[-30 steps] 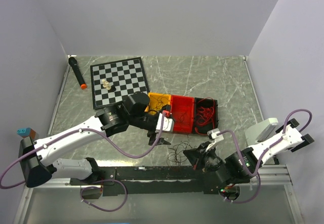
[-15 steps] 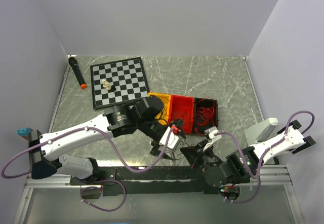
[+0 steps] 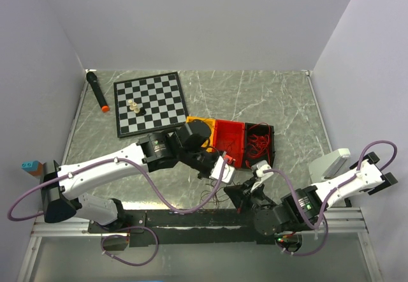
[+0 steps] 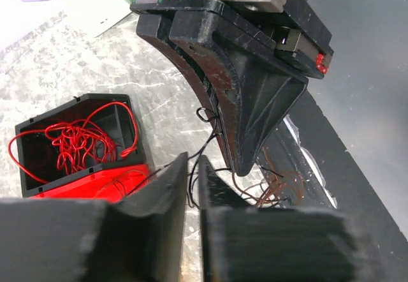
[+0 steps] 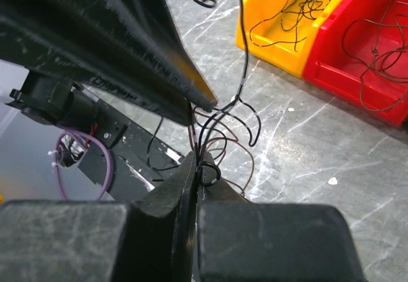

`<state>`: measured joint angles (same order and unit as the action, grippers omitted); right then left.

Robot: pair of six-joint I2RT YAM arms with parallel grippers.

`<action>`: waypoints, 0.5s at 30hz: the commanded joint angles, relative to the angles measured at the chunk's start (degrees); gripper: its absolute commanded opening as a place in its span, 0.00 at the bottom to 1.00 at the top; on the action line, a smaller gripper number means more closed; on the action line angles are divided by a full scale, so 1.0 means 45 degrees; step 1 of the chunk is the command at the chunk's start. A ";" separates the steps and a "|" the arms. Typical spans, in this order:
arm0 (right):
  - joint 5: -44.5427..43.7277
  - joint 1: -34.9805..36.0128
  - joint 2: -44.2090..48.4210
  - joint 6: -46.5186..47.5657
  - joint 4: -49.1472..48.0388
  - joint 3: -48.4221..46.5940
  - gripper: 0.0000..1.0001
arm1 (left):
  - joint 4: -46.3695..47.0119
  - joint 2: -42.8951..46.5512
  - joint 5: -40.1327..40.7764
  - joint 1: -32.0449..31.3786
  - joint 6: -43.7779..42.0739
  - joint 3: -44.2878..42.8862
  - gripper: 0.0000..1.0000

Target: Untangle the cables

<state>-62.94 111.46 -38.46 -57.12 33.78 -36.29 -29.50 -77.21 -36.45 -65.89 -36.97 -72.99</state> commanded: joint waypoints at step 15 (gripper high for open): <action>-0.0507 -0.0042 0.0538 -0.2948 0.2200 0.0271 0.40 | 0.0851 0.0576 0.2297 -0.0105 -0.0184 -0.0886 0.01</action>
<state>-64.34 111.33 -36.86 -65.10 40.10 -36.21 -29.19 -76.84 -30.61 -66.30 -38.39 -72.47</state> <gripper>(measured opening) 0.324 0.015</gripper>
